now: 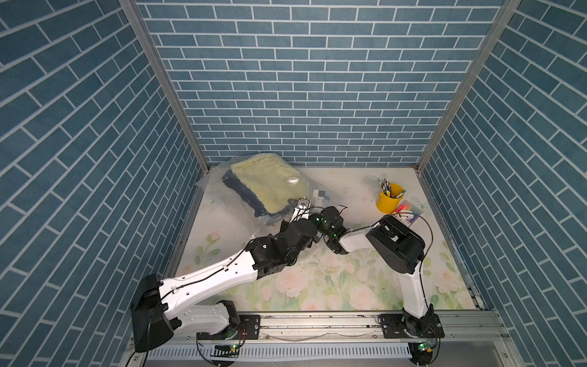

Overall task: Take the blanket out of the vacuum bag
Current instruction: Take out the blanket from the vacuum bag.

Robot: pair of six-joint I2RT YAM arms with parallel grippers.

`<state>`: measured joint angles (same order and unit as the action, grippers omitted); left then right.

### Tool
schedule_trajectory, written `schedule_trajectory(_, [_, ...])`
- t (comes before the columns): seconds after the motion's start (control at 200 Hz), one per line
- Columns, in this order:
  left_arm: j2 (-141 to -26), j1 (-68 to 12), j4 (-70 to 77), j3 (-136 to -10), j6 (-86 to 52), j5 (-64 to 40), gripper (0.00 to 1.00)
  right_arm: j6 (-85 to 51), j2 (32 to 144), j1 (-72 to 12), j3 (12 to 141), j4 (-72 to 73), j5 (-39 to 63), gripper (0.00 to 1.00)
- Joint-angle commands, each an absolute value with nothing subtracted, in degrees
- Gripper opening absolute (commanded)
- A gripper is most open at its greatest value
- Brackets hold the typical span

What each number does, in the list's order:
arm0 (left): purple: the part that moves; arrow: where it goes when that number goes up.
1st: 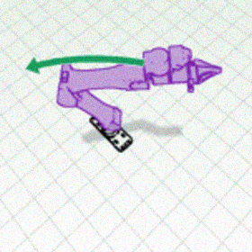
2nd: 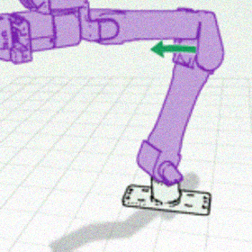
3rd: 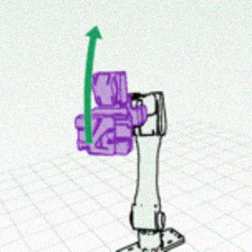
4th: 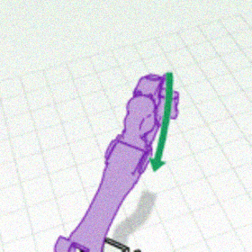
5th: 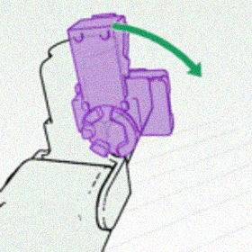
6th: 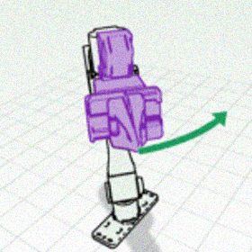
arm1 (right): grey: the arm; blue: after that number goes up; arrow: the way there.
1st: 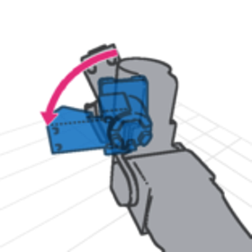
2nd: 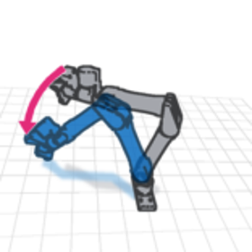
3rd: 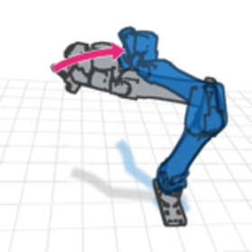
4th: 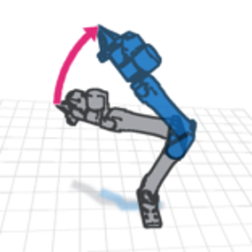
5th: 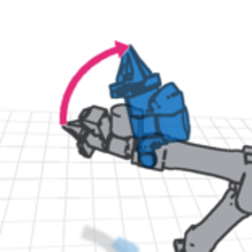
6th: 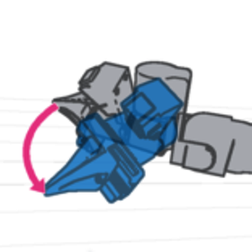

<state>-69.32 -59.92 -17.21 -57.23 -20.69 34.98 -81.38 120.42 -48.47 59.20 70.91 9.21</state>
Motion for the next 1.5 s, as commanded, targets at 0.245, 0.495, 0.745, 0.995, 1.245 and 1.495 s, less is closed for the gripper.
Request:
schedule_trajectory(0.245, [-68.7, -60.1, -17.2, -57.8, -20.7, 37.9, 0.20, -82.8, 125.2, -48.0, 63.1, 69.8, 10.8, 0.53])
schedule_trajectory(0.495, [-68.1, -60.1, -17.7, -56.8, -21.7, 37.3, 0.20, -81.3, 128.6, -46.4, 67.2, 69.2, 11.3, 0.51])
schedule_trajectory(0.745, [-67.8, -60.1, -17.9, -55.1, -22.4, 38.1, 0.20, -81.1, 128.6, -46.1, 67.0, 70.1, 12.4, 0.44])
schedule_trajectory(0.995, [-67.5, -60.1, -18.3, -54.8, -22.9, 38.5, 0.21, -81.2, 129.1, -45.9, 70.0, 70.1, 14.7, 0.41])
schedule_trajectory(1.245, [-67.4, -60.1, -18.4, -55.5, -22.5, 39.5, 0.21, -79.7, 128.1, -45.6, 72.0, 67.6, 16.1, 0.21])
schedule_trajectory(1.495, [-67.4, -60.1, -18.5, -56.7, -22.0, 41.3, 0.20, -79.8, 126.1, -45.6, 68.9, 70.5, 17.2, 0.01])
